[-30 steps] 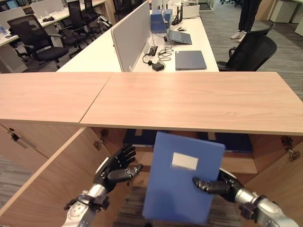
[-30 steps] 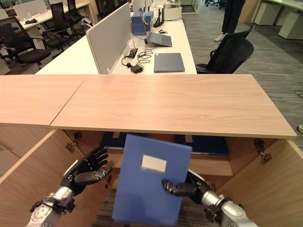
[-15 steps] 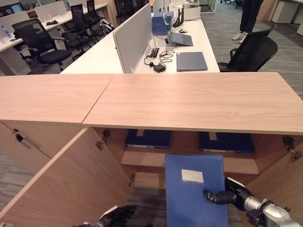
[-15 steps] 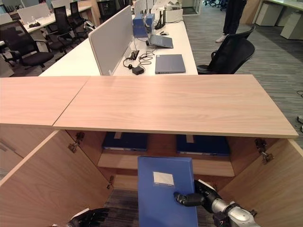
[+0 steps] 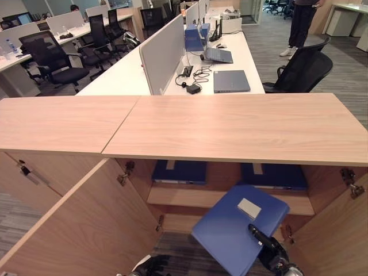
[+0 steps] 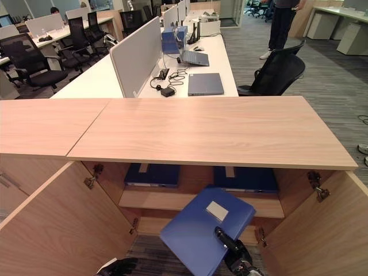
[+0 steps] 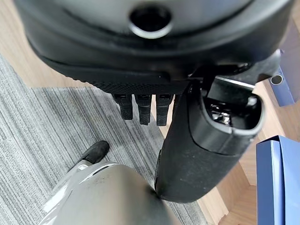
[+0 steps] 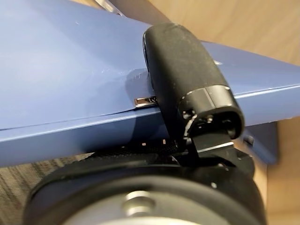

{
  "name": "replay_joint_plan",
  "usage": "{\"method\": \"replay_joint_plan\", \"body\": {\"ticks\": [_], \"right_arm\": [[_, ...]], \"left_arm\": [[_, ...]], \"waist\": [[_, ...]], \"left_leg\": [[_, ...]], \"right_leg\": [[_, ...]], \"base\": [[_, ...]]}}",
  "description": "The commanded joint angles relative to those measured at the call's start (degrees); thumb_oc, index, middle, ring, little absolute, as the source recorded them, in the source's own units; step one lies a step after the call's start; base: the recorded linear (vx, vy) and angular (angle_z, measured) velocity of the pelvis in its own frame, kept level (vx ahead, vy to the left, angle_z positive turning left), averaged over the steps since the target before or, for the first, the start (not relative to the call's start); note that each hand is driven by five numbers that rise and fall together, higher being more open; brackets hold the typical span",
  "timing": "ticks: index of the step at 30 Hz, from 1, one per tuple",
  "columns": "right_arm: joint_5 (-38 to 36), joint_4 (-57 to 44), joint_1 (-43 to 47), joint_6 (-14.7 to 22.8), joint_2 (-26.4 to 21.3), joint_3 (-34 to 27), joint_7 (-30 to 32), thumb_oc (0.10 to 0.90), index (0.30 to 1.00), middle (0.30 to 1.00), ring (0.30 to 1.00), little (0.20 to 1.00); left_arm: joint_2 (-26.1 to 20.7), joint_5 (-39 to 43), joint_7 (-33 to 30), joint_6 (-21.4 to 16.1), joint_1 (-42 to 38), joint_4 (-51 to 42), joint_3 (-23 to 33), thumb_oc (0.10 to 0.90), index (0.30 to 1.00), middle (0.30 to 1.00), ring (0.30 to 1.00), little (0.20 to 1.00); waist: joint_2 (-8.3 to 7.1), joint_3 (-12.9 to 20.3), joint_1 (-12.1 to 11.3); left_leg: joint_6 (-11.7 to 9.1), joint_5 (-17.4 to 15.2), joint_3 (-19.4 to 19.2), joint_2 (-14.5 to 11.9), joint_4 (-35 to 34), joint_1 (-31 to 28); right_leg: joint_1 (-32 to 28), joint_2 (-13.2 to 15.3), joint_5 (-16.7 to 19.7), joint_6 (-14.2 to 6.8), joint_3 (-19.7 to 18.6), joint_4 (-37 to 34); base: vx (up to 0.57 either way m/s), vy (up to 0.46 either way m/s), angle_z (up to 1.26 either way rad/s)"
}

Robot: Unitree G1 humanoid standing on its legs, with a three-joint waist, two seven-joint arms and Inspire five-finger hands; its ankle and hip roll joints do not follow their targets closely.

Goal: Put the empty folder in the office cabinet

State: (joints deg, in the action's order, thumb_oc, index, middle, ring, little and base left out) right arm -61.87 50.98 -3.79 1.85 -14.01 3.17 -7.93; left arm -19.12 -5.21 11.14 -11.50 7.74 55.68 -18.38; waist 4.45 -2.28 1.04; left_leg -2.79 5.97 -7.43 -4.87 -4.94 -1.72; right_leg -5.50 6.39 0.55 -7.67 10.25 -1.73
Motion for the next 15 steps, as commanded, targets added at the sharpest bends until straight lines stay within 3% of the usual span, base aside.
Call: {"method": "replay_joint_plan", "body": {"ticks": [1, 8, 9, 15], "right_arm": [[-10.3, -2.9, 11.8, 9.1, 0.0, -8.3, 1.2, 0.400, 0.300, 0.300, 0.300, 0.300], [-17.3, 0.4, 23.1, 14.7, -3.4, -14.8, 5.2, 0.400, 0.300, 0.300, 0.300, 0.300], [-19.2, 1.5, 27.2, 16.0, -5.7, -16.9, 5.9, 0.400, 0.300, 0.300, 0.300, 0.300], [-22.1, 4.5, 35.7, 17.9, -11.2, -18.8, 7.0, 0.400, 0.300, 0.300, 0.300, 0.300]], "left_arm": [[-1.9, 1.6, -1.6, -1.6, -2.1, -2.2, -2.4, 0.800, 0.900, 0.900, 0.900, 0.900], [-3.9, 1.5, -2.2, -2.1, -2.9, -6.4, -5.9, 0.800, 0.900, 0.900, 0.900, 0.900], [-4.5, 2.3, -2.3, -2.4, -2.9, -7.3, -6.6, 0.800, 0.900, 0.900, 0.900, 0.900], [-5.8, 3.5, -1.9, -2.5, -3.9, -9.5, -8.4, 0.800, 0.900, 0.900, 0.900, 0.900]], "waist": [[-0.75, -3.2, -2.8], [1.24, -4.9, -4.5], [1.89, -5.4, -5.0], [3.36, -5.9, -6.4]], "left_leg": [[-2.5, -7.1, 1.3, 0.2, -0.1, -3.8], [-2.4, -6.4, 1.9, 0.6, -0.1, -1.4], [-2.4, -6.1, 2.1, 0.7, -0.1, -0.5], [-2.3, -5.6, 2.2, 1.1, -0.1, 1.7]], "right_leg": [[6.1, 2.0, -3.8, -1.3, -2.1, 5.4], [9.1, 2.4, -4.0, -1.4, -1.8, 6.4], [10.2, 2.6, -4.1, -1.5, -1.8, 6.8], [13.3, 3.1, -4.3, -1.6, -1.7, 8.0]], "base": [[-0.04, 0.009, 0.07], [-0.03, 0.010, 0.07], [-0.04, 0.012, 0.09], [-0.02, 0.013, 0.01]]}}
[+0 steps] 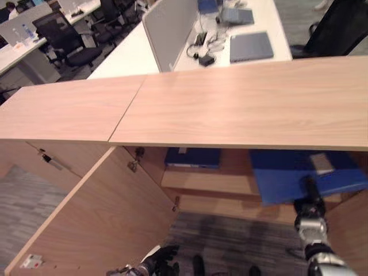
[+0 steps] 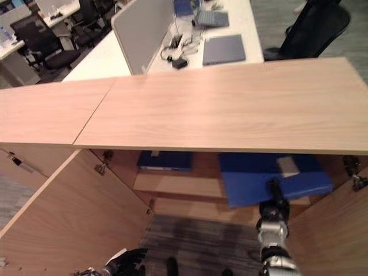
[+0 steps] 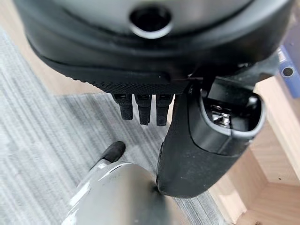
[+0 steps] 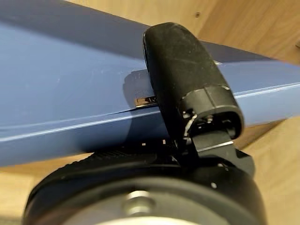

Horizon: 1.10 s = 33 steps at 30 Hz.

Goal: Put the empty folder in the office cabinet

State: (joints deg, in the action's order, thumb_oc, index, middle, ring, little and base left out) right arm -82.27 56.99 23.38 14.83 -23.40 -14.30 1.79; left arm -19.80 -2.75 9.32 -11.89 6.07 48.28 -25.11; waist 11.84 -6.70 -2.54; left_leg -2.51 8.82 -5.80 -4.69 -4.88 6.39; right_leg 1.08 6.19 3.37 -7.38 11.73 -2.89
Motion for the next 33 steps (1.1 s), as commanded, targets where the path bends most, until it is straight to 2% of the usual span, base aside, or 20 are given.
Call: {"method": "replay_joint_plan", "body": {"ticks": [1, 7, 12, 14, 15, 16, 21, 29, 33], "right_arm": [[-1.6, -1.3, 11.5, 5.5, -3.8, -1.0, -2.2, 0.400, 0.300, 0.300, 0.300, 0.300], [-1.1, 0.8, 18.6, 5.7, -9.5, 0.7, -1.9, 0.400, 0.300, 0.300, 0.300, 0.300], [-0.4, 8.0, 25.1, 3.0, -15.8, 2.4, -1.1, 0.400, 0.300, 0.300, 0.300, 0.300], [-0.6, 10.4, 28.1, 1.9, -19.2, 2.9, -1.2, 0.400, 0.300, 0.300, 0.300, 0.300], [-0.7, 10.7, 28.4, 1.7, -19.4, 2.9, -1.3, 0.400, 0.300, 0.300, 0.300, 0.300], [-1.0, 12.1, 30.8, 1.5, -21.4, 3.0, -1.2, 0.400, 0.300, 0.300, 0.300, 0.300], [0.4, 13.9, 36.8, 1.3, -25.3, 6.2, -0.4, 0.400, 0.300, 0.300, 0.300, 0.300], [0.4, 14.8, 47.2, 2.9, -31.1, 10.7, 1.9, 0.400, 0.300, 0.300, 0.300, 0.300], [0.7, 14.7, 50.7, 3.1, -33.1, 12.8, 2.4, 0.400, 0.300, 0.300, 0.300, 0.300]], "left_arm": [[-5.9, 1.1, 0.4, -2.2, -2.3, -2.8, -2.4, 0.800, 0.900, 0.900, 0.900, 0.900], [-8.7, 1.4, 1.9, -2.4, -2.6, -6.0, -4.1, 0.800, 0.900, 0.900, 0.900, 0.900], [-11.1, 4.0, 2.6, -2.4, -3.8, -9.8, -4.5, 0.800, 0.900, 0.900, 0.900, 0.900], [-12.8, 5.0, 3.3, -2.8, -4.6, -12.4, -4.7, 0.800, 0.900, 0.900, 0.900, 0.900], [-12.9, 5.1, 3.4, -2.7, -4.7, -12.6, -4.7, 0.800, 0.900, 0.900, 0.900, 0.900], [-13.9, 5.1, 3.7, -3.0, -5.6, -13.5, -5.4, 0.800, 0.900, 0.900, 0.900, 0.900], [-14.5, 6.9, 3.1, -3.0, -6.5, -13.1, -5.7, 0.800, 0.900, 0.900, 0.900, 0.900], [-15.8, 7.6, 2.9, -3.1, -7.8, -11.7, -7.7, 0.800, 0.900, 0.900, 0.900, 0.900], [-16.5, 8.4, 2.8, -3.1, -8.1, -12.0, -8.0, 0.800, 0.900, 0.900, 0.900, 0.900]], "waist": [[-3.64, -1.5, -3.1], [-2.83, -1.4, -4.2], [-1.65, -2.4, -5.4], [-0.66, -3.0, -6.0], [-0.63, -3.0, -6.1], [0.12, -3.4, -6.6], [1.44, -4.6, -7.8], [2.55, -5.5, -9.0], [2.76, -5.6, -8.6]], "left_leg": [[-2.5, -8.4, 0.7, 1.0, -0.1, -5.9], [-2.5, -8.5, 1.0, 1.3, -0.1, -5.2], [-2.5, -8.2, 1.4, 1.8, -0.1, -3.7], [-2.6, -7.8, 1.5, 1.9, -0.1, -2.6], [-2.6, -7.8, 1.5, 1.9, -0.1, -2.4], [-2.7, -7.6, 1.5, 1.9, -0.1, -1.2], [-2.8, -6.7, 1.5, 1.6, 0.4, 2.2], [-3.2, -8.0, 1.5, 2.0, 5.7, 9.3], [-3.4, -9.6, 1.5, 3.4, 9.1, 12.5]], "right_leg": [[7.4, 3.5, -7.2, -2.0, -3.2, 9.4], [8.9, 4.1, -7.4, -2.4, -3.3, 10.3], [11.5, 4.8, -7.8, -2.6, -3.3, 12.5], [13.6, 5.3, -8.1, -2.8, -3.4, 13.9], [13.9, 5.4, -8.2, -2.8, -3.4, 14.1], [15.9, 5.9, -8.6, -2.9, -3.3, 15.4], [22.2, 7.1, -9.4, -3.0, -3.6, 20.8], [32.5, 9.3, -11.6, -3.3, -5.9, 29.9], [36.7, 11.0, -13.6, -3.5, -7.1, 35.3]], "base": [[0.00, 0.000, 0.00], [0.03, 0.007, 0.01], [0.00, -0.001, 0.05], [0.01, -0.001, 0.07], [0.01, 0.001, 0.11], [-0.01, 0.003, 0.08], [-0.01, 0.023, 0.06], [-0.01, 0.019, 0.12], [0.00, 0.000, 0.14]]}}
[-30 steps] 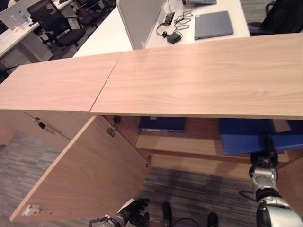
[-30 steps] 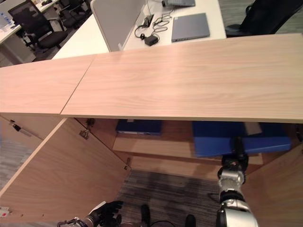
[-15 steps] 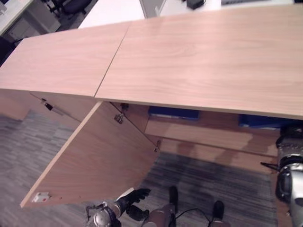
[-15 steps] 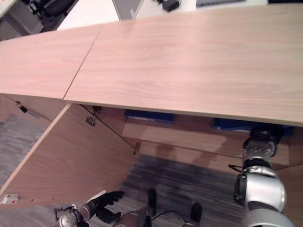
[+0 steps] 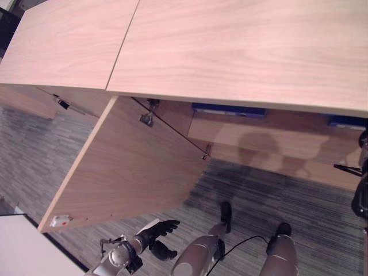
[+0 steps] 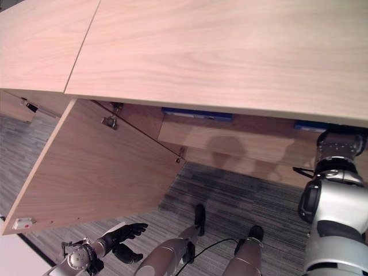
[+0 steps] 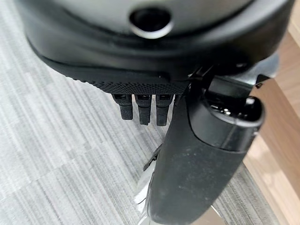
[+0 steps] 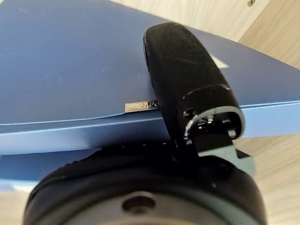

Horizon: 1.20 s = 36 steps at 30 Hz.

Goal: Put the empty folder in the office cabinet

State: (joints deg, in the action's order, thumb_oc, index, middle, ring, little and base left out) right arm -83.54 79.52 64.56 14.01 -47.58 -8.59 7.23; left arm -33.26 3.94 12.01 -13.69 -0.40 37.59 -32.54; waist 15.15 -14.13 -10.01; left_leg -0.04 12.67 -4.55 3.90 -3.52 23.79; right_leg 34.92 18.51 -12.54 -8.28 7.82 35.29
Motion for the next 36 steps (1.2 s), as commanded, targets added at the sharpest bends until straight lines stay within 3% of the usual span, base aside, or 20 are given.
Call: {"method": "replay_joint_plan", "body": {"ticks": [1, 4, 5, 6, 10, 20, 30, 36], "right_arm": [[2.0, -7.8, 9.7, 3.9, -8.9, 7.2, -3.0, 0.400, 0.300, 0.300, 0.300, 0.300], [1.8, -7.0, 11.2, 4.5, -10.0, 7.3, -1.7, 0.400, 0.300, 0.300, 0.300, 0.300], [1.5, -6.5, 11.4, 4.6, -10.2, 7.0, -1.3, 0.535, 0.502, 0.502, 0.502, 0.502], [1.6, -6.2, 12.1, 5.1, -10.5, 6.9, -0.2, 0.800, 0.900, 0.900, 0.900, 0.900], [3.2, -4.8, 14.0, 4.7, -10.7, 7.7, 3.7, 0.800, 0.900, 0.900, 0.900, 0.900], [4.7, -6.2, 13.7, 4.6, -11.0, 7.1, 6.6, 0.800, 0.900, 0.900, 0.900, 0.900], [10.4, 0.5, 16.0, -0.6, -10.4, 9.8, 12.4, 0.800, 0.900, 0.900, 0.900, 0.900], [13.8, 4.0, 17.5, -5.2, -10.3, 11.0, 16.3, 0.800, 0.900, 0.900, 0.900, 0.900]], "left_arm": [[-3.1, 1.7, 0.2, -1.3, -1.6, -1.4, -0.5, 0.800, 0.900, 0.900, 0.900, 0.900], [-3.4, 2.4, -0.1, -1.4, -1.5, -1.8, -0.9, 0.800, 0.900, 0.900, 0.900, 0.900], [-3.5, 2.6, -0.1, -1.5, -1.6, -1.9, -0.9, 0.800, 0.900, 0.900, 0.900, 0.900], [-3.6, 3.1, 0.0, -1.4, -1.6, -2.2, -1.1, 0.800, 0.900, 0.900, 0.900, 0.900], [-4.2, 3.7, -0.7, -1.2, -1.6, -2.6, -1.3, 0.800, 0.900, 0.900, 0.900, 0.900], [-4.3, 4.6, -0.7, -1.0, -1.0, -2.2, -0.9, 0.800, 0.900, 0.900, 0.900, 0.900], [-3.6, 1.4, -1.8, -0.4, -1.4, 0.6, -2.7, 0.800, 0.900, 0.900, 0.900, 0.900], [-0.4, -0.1, -2.6, 0.2, -1.2, 2.8, -3.5, 0.800, 0.900, 0.900, 0.900, 0.900]], "waist": [[-0.61, 1.9, -1.1], [-0.04, 2.0, -0.8], [0.14, 2.0, -0.7], [0.35, 2.0, -0.6], [0.86, 2.1, -0.2], [1.80, 2.4, 0.7], [1.76, 3.4, 1.1], [1.13, 5.3, 1.2]], "left_leg": [[-5.8, -13.6, 0.3, -5.1, 7.9, -4.8], [-5.9, -14.4, 0.3, -4.2, 9.2, -3.7], [-5.9, -14.6, 0.3, -4.0, 9.5, -3.5], [-5.9, -14.9, 0.3, -3.8, 9.9, -3.4], [-5.7, -15.9, 0.2, -3.0, 10.9, -3.2], [-5.5, -16.4, 0.5, -2.5, 10.5, -5.2], [-5.1, -15.5, 1.1, -2.8, 6.8, -9.5], [-4.7, -15.1, 2.1, -3.0, 2.9, -13.9]], "right_leg": [[3.1, -1.3, 2.2, -2.6, -3.3, -2.6], [4.6, -0.4, 1.5, -2.7, -3.9, -0.5], [4.9, -0.3, 1.3, -2.8, -4.2, 0.0], [5.2, -0.2, 1.1, -2.7, -4.4, 0.6], [5.7, 0.1, 0.4, -2.8, -5.3, 2.4], [4.1, 0.2, -0.3, -2.7, -5.3, 2.5], [0.7, -0.8, 1.0, -2.6, -4.6, -0.3], [-3.7, -2.0, 1.1, -2.5, -3.0, -4.0]], "base": [[0.00, 0.014, 0.10], [0.00, 0.014, 0.03], [0.00, 0.012, 0.04], [0.00, 0.000, 0.00], [0.00, 0.031, -0.03], [0.00, 0.001, 0.00], [0.00, 0.014, 0.00], [0.02, 0.011, -0.04]]}}
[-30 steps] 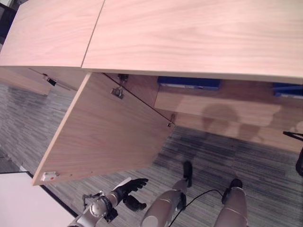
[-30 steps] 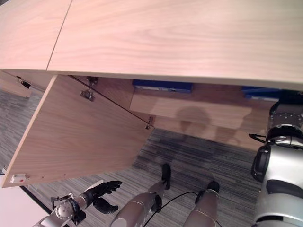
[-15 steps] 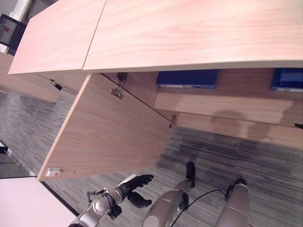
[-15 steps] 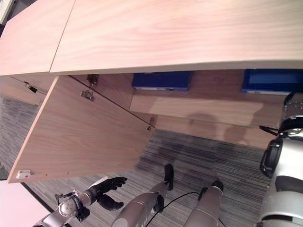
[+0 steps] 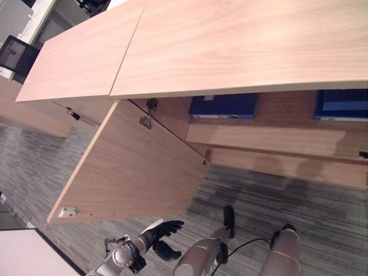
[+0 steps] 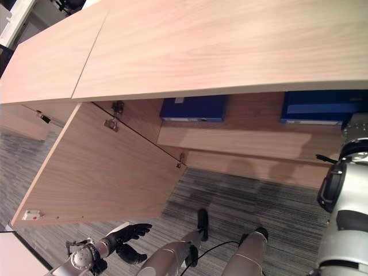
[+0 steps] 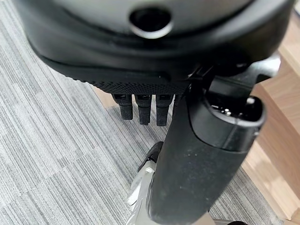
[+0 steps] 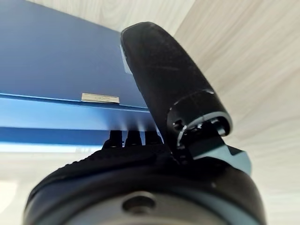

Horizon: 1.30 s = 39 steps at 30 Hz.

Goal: Put the empty folder in the office cabinet

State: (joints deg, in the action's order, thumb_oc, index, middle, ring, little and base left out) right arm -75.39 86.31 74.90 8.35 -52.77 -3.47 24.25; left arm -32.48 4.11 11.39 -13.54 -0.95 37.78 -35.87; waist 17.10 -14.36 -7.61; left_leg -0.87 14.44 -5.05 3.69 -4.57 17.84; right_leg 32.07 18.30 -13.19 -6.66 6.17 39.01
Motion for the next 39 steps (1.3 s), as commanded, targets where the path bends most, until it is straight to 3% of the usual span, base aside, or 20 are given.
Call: {"method": "replay_joint_plan", "body": {"ticks": [1, 9, 28, 34, 39], "right_arm": [[5.8, -2.5, 7.0, 0.0, -5.1, 6.0, -0.7, 0.800, 0.900, 0.900, 0.900, 0.900], [7.5, 3.3, 2.7, -3.7, -5.1, 3.7, 1.4, 0.800, 0.900, 0.900, 0.900, 0.900], [9.3, 3.2, -2.3, -2.8, 0.8, 1.8, 4.3, 0.800, 0.900, 0.900, 0.900, 0.900], [9.4, 1.6, -4.7, -0.9, 4.9, 1.0, 5.3, 0.800, 0.900, 0.900, 0.900, 0.900], [10.3, -9.3, -11.6, 5.2, 15.8, -1.4, 8.0, 0.800, 0.900, 0.900, 0.900, 0.900]], "left_arm": [[-0.8, -0.5, -2.0, 0.0, -0.6, 2.8, -0.4, 0.800, 0.900, 0.900, 0.900, 0.900], [2.2, -3.1, -2.8, 1.2, -0.4, 6.6, 0.1, 0.800, 0.900, 0.900, 0.900, 0.900], [6.9, -4.6, -4.3, 1.7, -0.1, 12.8, 1.4, 0.800, 0.900, 0.900, 0.900, 0.900], [8.6, -4.5, -5.3, 1.5, -0.7, 15.0, 1.6, 0.800, 0.900, 0.900, 0.900, 0.900], [11.6, -4.3, -7.3, 1.6, -0.6, 18.7, 3.2, 0.800, 0.900, 0.900, 0.900, 0.900]], "waist": [[-0.73, 5.6, -1.2], [-1.70, 6.3, -1.1], [-3.60, 7.2, -0.9], [-4.10, 7.0, -0.2], [-4.37, 6.3, 1.5]], "left_leg": [[-3.8, -16.3, 2.7, -2.9, 3.5, -8.1], [-3.7, -15.9, 3.6, -4.0, 1.3, -11.0], [-3.8, -15.6, 4.2, -5.0, -0.3, -13.2], [-3.8, -15.6, 4.1, -5.1, -0.4, -13.5], [-3.7, -15.6, 3.5, -5.6, -0.4, -13.7]], "right_leg": [[-1.2, -2.1, 2.8, -4.0, -1.2, -8.7], [-5.1, -3.9, 3.5, -3.7, 0.5, -12.1], [-8.9, -5.7, 4.3, -3.1, 1.7, -15.3], [-9.2, -6.2, 4.8, -2.9, 1.5, -16.1], [-9.6, -7.3, 5.4, -2.5, 0.9, -17.2]], "base": [[0.00, 0.000, 0.00], [-0.02, -0.001, 0.01], [-0.01, -0.006, -0.01], [0.00, -0.001, -0.01], [0.00, -0.005, -0.08]]}}
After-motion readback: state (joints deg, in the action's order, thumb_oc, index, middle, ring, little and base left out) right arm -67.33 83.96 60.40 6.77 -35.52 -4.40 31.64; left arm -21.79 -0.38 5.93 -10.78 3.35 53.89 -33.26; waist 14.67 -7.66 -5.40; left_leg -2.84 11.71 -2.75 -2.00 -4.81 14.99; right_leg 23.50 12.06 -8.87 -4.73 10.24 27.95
